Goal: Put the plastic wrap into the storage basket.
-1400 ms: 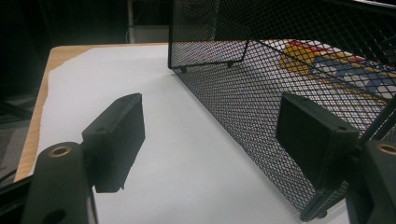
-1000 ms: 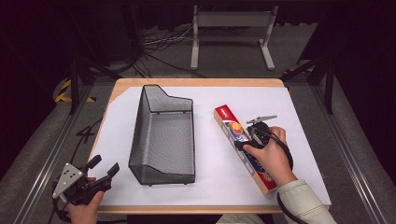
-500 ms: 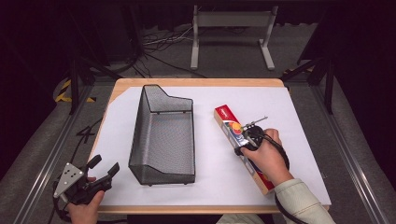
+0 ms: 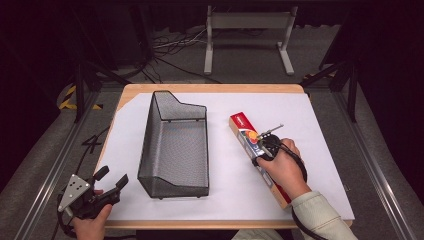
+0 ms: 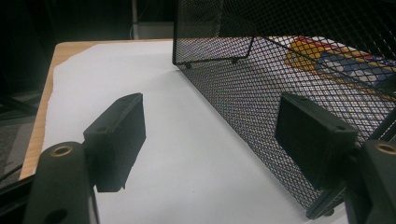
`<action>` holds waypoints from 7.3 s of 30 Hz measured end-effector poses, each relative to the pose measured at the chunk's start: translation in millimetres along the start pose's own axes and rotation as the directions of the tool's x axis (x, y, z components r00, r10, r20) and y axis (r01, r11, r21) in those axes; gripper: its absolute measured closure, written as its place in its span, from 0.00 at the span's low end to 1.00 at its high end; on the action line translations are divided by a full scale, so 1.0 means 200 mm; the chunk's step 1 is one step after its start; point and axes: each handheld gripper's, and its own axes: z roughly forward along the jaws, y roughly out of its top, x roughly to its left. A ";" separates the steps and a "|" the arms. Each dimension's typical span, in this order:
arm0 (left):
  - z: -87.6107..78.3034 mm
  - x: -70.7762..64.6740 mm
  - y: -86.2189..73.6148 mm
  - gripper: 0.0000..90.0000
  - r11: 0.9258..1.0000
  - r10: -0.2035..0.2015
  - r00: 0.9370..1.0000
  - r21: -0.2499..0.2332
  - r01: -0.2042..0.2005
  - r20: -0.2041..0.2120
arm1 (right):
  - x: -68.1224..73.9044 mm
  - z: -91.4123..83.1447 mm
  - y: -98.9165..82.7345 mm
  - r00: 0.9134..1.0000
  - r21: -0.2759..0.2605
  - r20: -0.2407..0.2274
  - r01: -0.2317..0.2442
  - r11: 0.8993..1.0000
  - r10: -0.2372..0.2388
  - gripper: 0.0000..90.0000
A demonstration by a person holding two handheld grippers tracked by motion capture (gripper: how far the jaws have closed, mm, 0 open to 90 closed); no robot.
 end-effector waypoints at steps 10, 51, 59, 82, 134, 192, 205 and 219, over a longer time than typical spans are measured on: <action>0.00 0.00 0.00 0.28 1.000 0.000 1.000 0.002 0.000 0.000 | -0.01 -0.06 0.02 1.000 -0.041 -0.023 -0.023 0.999 0.022 0.45; 0.01 0.00 -0.01 0.28 1.000 0.003 1.000 0.012 -0.003 -0.007 | 0.22 -0.46 0.21 0.994 -0.251 -0.108 0.001 0.968 -0.029 0.45; 0.01 0.00 -0.01 0.28 1.000 0.006 1.000 0.014 -0.006 -0.002 | 0.32 -0.46 0.26 0.991 -0.267 -0.122 0.020 0.963 -0.055 0.45; 0.02 0.00 -0.01 0.28 1.000 0.001 1.000 0.014 -0.001 0.004 | 0.63 -0.44 0.41 0.981 -0.275 -0.159 0.066 0.959 -0.113 0.45; 0.06 -0.01 -0.02 0.28 0.999 0.023 1.000 0.041 -0.024 0.017 | 0.95 -0.13 0.60 0.986 0.006 -0.156 0.058 0.998 -0.057 0.44; 0.14 -0.01 -0.01 0.26 0.996 0.021 0.999 0.081 -0.024 0.043 | 0.81 -0.41 0.48 0.960 -0.362 -0.177 0.142 0.921 -0.217 0.24; 0.14 0.00 -0.01 0.26 0.997 -0.001 0.999 0.074 -0.002 0.035 | 0.59 -0.53 0.36 0.934 -0.440 -0.257 0.115 0.891 -0.247 0.22; 0.14 0.01 -0.01 0.26 0.997 -0.007 1.000 0.072 0.005 0.025 | 0.25 -0.62 0.13 0.944 -0.507 -0.195 0.136 0.851 -0.267 0.20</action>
